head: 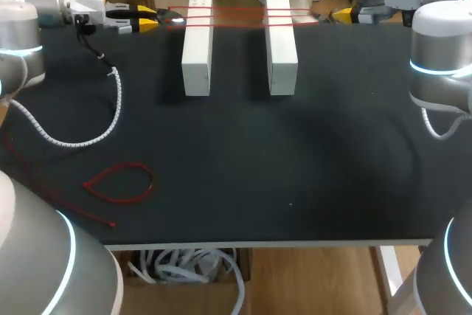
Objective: Grab the tape and strap the tape.
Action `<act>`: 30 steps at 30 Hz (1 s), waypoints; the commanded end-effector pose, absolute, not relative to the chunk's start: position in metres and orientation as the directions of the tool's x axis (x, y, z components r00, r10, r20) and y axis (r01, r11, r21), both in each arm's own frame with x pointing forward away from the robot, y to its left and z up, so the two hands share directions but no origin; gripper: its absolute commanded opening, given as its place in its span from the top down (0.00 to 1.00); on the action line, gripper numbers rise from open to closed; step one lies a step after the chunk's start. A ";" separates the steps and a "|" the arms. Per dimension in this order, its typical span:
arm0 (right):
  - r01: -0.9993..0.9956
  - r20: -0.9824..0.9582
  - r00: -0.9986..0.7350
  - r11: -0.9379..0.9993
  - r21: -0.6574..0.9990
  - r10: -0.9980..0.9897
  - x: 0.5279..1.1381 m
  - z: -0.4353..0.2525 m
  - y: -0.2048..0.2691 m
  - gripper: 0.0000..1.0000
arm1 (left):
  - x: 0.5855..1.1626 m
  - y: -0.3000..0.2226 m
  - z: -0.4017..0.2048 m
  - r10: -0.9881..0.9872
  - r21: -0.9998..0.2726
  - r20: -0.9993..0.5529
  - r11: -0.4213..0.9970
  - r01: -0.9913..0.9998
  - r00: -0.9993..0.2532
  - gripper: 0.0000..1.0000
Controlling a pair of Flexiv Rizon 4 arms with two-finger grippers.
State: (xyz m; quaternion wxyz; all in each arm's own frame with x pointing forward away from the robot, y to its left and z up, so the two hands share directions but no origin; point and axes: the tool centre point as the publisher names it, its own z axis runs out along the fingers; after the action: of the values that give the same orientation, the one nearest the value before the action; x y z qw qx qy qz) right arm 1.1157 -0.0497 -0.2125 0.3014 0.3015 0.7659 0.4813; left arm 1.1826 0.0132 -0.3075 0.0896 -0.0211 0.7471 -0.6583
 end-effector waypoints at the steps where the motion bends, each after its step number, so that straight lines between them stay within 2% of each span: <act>1: 0.163 -0.173 -0.635 0.349 0.923 0.753 1.115 -0.215 -0.050 0.00 | 1.193 0.009 -0.313 -0.044 -0.989 -0.096 0.116 0.091 -0.994 0.73; 8: 0.163 -0.173 -0.635 0.349 0.923 0.753 1.115 -0.215 -0.050 0.00 | 1.196 -0.002 -0.316 -0.031 -0.990 -0.100 0.100 0.097 -0.994 0.76; 13: 0.163 -0.173 -0.635 0.349 0.923 0.753 1.115 -0.215 -0.050 0.00 | 1.193 -0.008 -0.318 -0.032 -0.991 -0.102 0.094 0.099 -0.994 0.71; 22: 0.163 -0.173 -0.635 0.349 0.923 0.753 1.115 -0.215 -0.050 0.00 | 1.191 -0.018 -0.319 -0.044 -0.991 -0.105 0.088 0.100 -0.994 0.78; 26: 0.163 -0.173 -0.635 0.349 0.923 0.753 1.115 -0.215 -0.050 0.00 | 1.191 -0.021 -0.321 -0.047 -0.992 -0.097 0.081 0.093 -0.994 0.74; 30: 0.163 -0.173 -0.635 0.349 0.923 0.753 1.115 -0.215 -0.050 0.00 | 1.190 -0.025 -0.323 -0.050 -0.993 -0.097 0.076 0.093 -0.994 0.76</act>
State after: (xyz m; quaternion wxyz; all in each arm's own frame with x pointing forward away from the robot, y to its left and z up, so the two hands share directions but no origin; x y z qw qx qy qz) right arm 1.1157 -0.0497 -0.2125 0.3014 0.3015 0.7659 0.4813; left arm 1.1821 -0.0242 -0.3175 0.0686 0.0008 0.7340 -0.6757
